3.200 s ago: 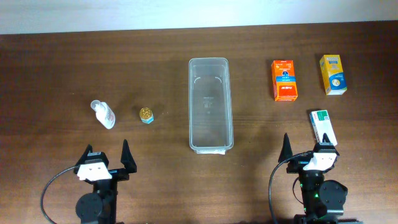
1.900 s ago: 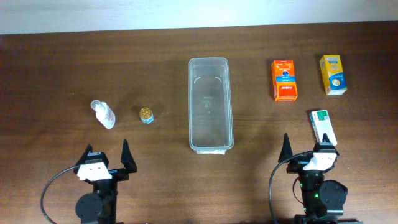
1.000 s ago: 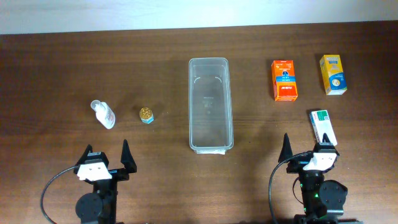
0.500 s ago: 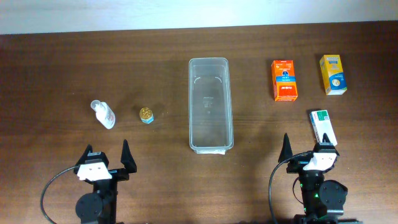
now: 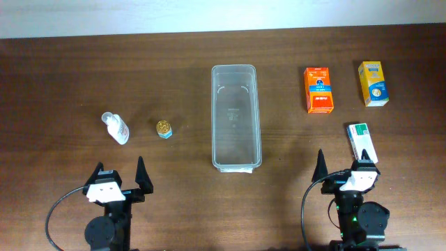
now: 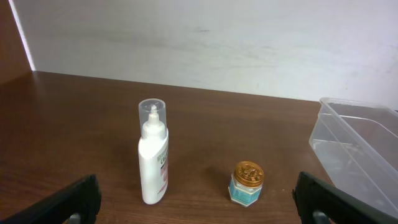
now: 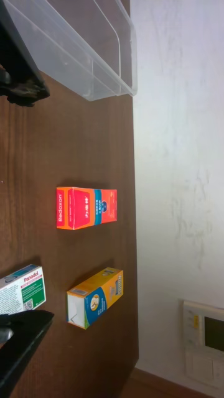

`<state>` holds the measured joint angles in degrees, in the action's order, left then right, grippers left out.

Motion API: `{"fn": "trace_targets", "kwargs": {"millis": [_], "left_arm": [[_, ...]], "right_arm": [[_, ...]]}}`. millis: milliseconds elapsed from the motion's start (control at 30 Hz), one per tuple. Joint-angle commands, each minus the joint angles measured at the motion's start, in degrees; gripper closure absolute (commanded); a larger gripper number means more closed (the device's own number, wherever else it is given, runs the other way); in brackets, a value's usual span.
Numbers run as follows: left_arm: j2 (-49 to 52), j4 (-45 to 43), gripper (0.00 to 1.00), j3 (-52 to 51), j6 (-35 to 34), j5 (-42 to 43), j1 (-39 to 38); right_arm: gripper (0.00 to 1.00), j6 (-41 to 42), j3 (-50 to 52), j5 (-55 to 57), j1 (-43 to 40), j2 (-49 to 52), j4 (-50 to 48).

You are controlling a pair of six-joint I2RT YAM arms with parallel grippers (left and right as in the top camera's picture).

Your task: Pack container

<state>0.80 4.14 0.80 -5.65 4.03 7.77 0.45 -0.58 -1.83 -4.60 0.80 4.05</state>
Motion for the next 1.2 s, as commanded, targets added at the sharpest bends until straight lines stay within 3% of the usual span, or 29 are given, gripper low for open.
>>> {"fn": "trace_targets", "kwargs": {"millis": [0, 133, 300, 533, 700, 867, 1167], "left_arm": [[-0.4, 0.2, 0.01, -0.3, -0.3, -0.4, -0.2], [-0.4, 0.2, 0.01, -0.3, -0.3, -0.4, -0.2], [-0.4, 0.2, 0.01, -0.3, -0.3, -0.4, -0.2], [-0.4, 0.2, 0.01, -0.3, -0.3, -0.4, -0.2], [-0.4, 0.2, 0.01, -0.3, -0.3, -0.4, -0.2], [-0.4, 0.2, 0.01, -0.3, -0.3, -0.4, -0.2], [-0.4, 0.2, 0.01, -0.3, -0.3, -0.4, -0.2]], "right_arm": [[0.02, 0.3, 0.3, 0.8, 0.5, -0.6, -1.3], [0.02, 0.3, 0.3, 0.1, 0.5, -0.6, -2.6], [0.02, -2.8, -0.1, -3.5, 0.2, -0.6, -18.6], [0.02, -9.8, -12.7, -3.5, -4.4, 7.4, -16.1], [0.02, -12.3, -31.3, -3.5, -10.2, 23.9, -4.2], [0.02, -12.3, -54.9, -4.1, -18.6, 46.2, 13.9], [0.02, -12.2, -97.5, -19.6, -29.6, 84.5, 50.1]]}}
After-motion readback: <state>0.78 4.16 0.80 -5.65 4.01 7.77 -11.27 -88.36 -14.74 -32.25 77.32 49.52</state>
